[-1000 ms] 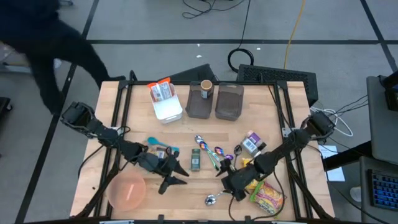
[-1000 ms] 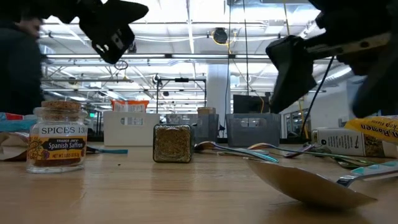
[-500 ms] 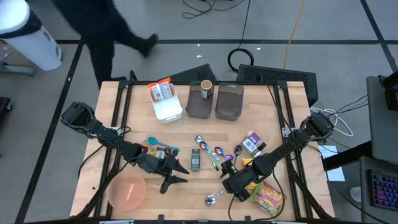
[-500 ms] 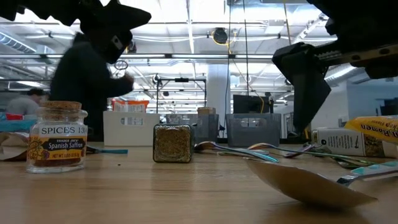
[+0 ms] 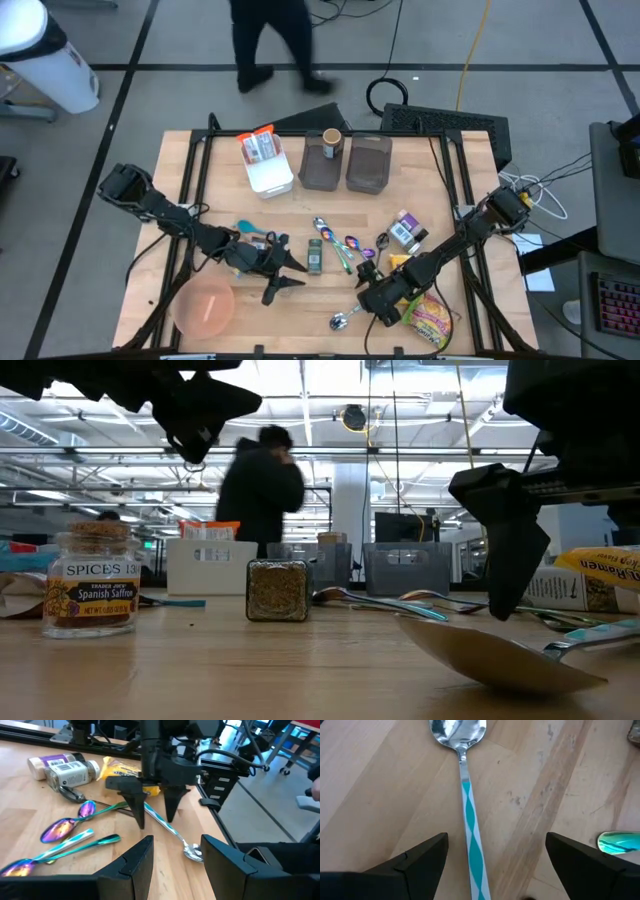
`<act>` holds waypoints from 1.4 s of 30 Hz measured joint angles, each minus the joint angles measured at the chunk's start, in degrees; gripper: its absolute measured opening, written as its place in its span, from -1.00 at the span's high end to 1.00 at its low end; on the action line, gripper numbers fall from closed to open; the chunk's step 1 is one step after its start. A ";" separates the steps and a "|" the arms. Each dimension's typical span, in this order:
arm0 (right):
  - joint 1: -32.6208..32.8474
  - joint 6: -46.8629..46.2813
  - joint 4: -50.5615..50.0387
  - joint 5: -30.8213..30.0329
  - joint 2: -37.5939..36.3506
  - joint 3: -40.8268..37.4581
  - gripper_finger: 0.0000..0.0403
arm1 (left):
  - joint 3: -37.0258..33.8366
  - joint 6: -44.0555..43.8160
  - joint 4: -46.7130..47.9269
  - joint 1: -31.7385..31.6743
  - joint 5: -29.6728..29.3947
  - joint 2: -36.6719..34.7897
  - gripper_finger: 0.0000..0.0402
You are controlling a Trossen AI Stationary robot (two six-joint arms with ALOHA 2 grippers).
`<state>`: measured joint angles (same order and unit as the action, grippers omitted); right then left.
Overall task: Pick & Place Food Item
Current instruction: Put the bottom blue patterned spoon into the right black bin
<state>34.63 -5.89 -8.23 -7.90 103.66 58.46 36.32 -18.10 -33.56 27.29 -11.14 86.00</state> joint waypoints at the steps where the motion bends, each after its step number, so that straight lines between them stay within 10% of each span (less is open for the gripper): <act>1: 0.00 -0.04 -0.04 0.00 0.00 0.00 -0.59 | 0.00 0.13 0.04 -0.10 0.00 0.00 0.15; 34: 0.26 -6.97 1.34 4.95 0.50 -0.05 0.88 | -0.03 -7.71 0.85 2.14 0.13 -0.02 0.15; 42: -0.90 -11.26 7.45 3.28 0.60 -0.12 0.90 | -0.04 -9.04 0.76 4.77 -3.95 -0.02 0.15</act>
<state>33.73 -17.15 -0.78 -4.62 104.26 58.34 36.27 -27.14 -32.80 32.06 -15.09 85.97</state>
